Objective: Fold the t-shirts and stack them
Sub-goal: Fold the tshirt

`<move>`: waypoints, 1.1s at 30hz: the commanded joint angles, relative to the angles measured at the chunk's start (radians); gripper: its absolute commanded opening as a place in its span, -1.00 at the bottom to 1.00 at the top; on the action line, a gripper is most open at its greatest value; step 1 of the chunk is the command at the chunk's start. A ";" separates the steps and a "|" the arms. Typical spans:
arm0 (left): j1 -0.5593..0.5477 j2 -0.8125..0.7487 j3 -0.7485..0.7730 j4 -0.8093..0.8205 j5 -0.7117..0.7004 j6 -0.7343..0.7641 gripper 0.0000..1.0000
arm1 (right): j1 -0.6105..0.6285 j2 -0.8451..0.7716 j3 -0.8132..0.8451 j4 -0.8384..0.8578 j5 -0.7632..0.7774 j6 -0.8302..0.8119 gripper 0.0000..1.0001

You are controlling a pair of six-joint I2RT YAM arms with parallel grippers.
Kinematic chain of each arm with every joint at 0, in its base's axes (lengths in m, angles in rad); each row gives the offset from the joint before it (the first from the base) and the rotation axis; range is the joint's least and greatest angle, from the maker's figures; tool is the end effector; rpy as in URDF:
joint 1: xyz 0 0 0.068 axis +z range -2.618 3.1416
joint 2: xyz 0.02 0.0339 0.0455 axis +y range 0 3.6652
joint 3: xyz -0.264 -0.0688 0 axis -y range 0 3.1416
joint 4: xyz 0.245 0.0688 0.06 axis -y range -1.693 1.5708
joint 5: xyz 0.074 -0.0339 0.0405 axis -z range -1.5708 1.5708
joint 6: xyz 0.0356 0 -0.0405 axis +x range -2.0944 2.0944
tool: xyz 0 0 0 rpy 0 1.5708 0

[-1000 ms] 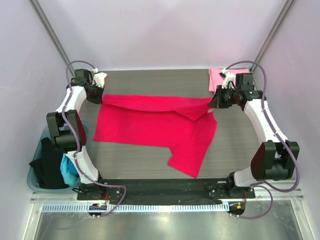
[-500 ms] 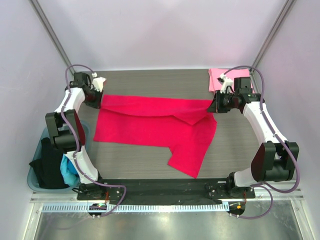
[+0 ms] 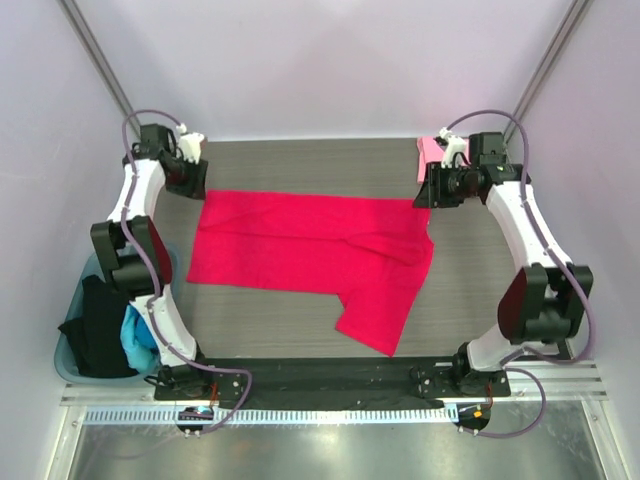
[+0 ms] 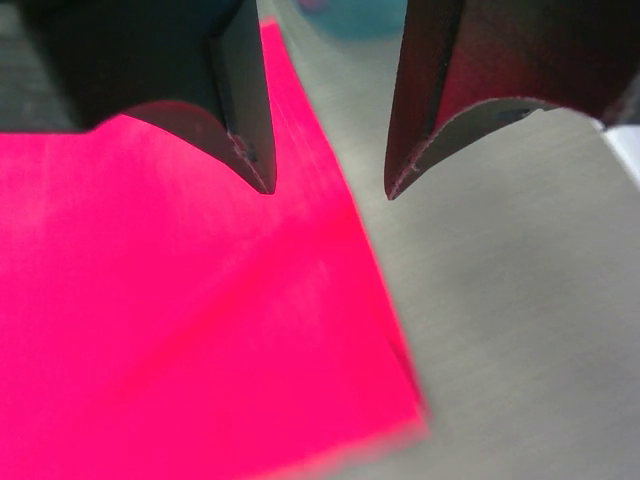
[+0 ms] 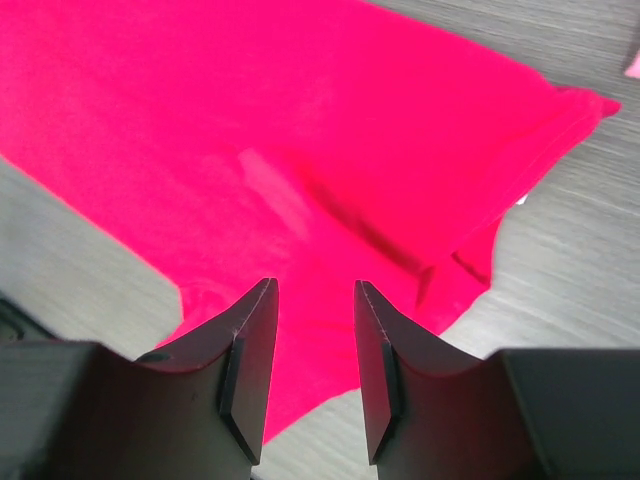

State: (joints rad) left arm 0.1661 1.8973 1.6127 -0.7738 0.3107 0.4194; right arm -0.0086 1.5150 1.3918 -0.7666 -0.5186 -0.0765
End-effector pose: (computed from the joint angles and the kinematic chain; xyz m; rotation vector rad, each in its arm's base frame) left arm 0.4057 0.0570 0.2583 0.4273 2.5250 -0.1902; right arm 0.3220 0.0149 0.3250 -0.3043 2.3707 0.5948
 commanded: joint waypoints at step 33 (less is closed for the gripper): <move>0.033 0.525 0.564 -0.068 0.079 -0.373 0.64 | -0.131 0.675 0.438 0.049 0.060 -0.032 0.02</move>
State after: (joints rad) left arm 0.1913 2.4191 2.1429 -0.8631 0.3691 0.0654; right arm -0.1394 2.1822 1.7714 -0.7311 -0.4553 -0.1104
